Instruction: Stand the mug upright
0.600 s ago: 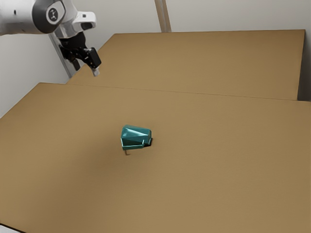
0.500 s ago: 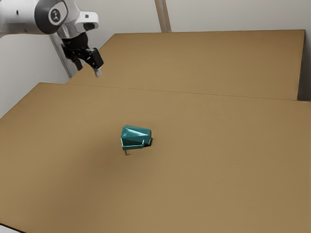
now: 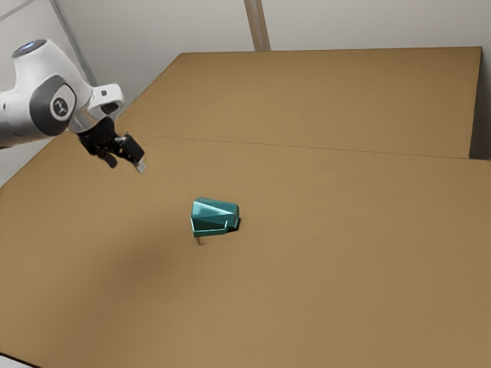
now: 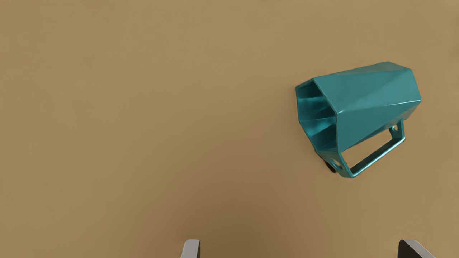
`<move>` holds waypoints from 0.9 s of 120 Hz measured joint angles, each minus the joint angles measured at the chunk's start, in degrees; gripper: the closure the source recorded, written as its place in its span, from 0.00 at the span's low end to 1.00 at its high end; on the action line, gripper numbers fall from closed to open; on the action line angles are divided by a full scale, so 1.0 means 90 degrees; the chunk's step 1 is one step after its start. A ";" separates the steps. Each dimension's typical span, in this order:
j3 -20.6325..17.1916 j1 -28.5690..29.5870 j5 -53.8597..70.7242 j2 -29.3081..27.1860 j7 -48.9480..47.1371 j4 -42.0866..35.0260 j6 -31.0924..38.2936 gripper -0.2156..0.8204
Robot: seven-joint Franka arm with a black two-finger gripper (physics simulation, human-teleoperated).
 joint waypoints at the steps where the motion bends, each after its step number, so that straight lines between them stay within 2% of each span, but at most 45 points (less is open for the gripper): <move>1: 0.0020 -0.0008 -0.0094 -0.0040 0.0055 -0.0093 0.0078 0.21; 20: 0.0135 -0.0068 -0.1605 -0.0571 0.1295 -0.1258 0.1253 0.21; 38: 0.0141 -0.0073 -0.3503 -0.0191 0.2928 -0.1561 0.1904 0.21; 51: 0.0141 -0.0073 -0.4533 0.0051 0.4182 -0.1676 0.2126 0.21; 70: 0.0141 -0.0071 -0.5176 0.0377 0.5702 -0.1808 0.2308 0.21; 108: 0.0141 -0.0058 -0.6410 0.1178 0.8097 -0.1674 0.2444 0.21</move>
